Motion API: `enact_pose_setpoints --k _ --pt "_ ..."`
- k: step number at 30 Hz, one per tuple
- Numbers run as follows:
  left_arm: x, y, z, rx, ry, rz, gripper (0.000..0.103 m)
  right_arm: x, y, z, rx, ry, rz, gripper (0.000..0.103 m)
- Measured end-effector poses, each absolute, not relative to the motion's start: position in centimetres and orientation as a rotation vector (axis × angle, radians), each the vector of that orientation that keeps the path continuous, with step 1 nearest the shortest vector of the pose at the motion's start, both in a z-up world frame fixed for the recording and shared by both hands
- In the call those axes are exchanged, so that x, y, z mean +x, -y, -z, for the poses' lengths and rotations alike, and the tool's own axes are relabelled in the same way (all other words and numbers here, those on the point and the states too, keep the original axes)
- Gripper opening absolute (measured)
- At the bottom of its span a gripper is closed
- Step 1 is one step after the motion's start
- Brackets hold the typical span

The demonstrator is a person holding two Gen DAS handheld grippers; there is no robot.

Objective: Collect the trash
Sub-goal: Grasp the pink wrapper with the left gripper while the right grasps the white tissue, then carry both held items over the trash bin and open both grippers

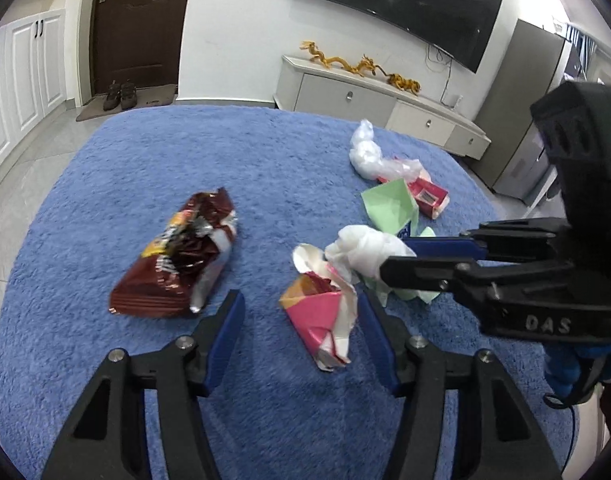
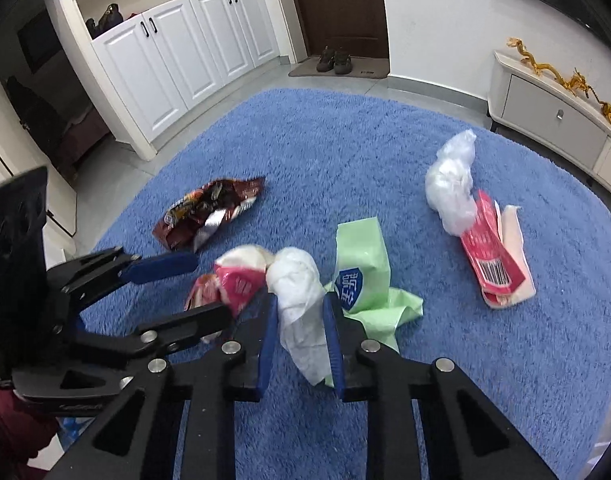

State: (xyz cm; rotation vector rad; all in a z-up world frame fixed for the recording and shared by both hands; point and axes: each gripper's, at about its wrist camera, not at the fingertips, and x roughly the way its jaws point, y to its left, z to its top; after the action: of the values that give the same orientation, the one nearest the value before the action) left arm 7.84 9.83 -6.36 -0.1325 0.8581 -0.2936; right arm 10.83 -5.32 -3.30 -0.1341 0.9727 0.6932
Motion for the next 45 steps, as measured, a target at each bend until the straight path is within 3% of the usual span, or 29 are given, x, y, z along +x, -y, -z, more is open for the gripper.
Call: enact_pose_setpoints --k 2,7,10,13,31,45 --pt "8.1 -9.4 6.8 -0.121 -0.88 0.296 0.04 10.4 5.1 3.3 -0.162 -0.965 -0.689 0.021" --pt "7.7 -9.4 6.6 -0.12 -0.865 0.301 0.039 9.9 4.2 3.7 -0.218 -0.951 -0.676 0.02" --pt "6.7 -9.6 6.2 -0.127 -0.851 0.292 0.038 9.6 4.1 3.8 -0.233 -0.956 -0.666 0.011" --pt "5.6 -9.7 5.7 -0.125 -0.836 0.284 0.038 8.8 4.2 3.9 -0.24 -0.96 -0.672 0.009" --pt "-3.3 -11.8 -0.9 -0.138 -0.689 0.219 0.038 -2.1 12.2 -2.6 -0.045 -0.78 -0.643 0.008" --pt "-5.2 -0.8 -6.4 -0.069 -0.595 0.445 0.038 -8.8 28.2 -6.0 0.163 -0.628 -0.358 0.008"
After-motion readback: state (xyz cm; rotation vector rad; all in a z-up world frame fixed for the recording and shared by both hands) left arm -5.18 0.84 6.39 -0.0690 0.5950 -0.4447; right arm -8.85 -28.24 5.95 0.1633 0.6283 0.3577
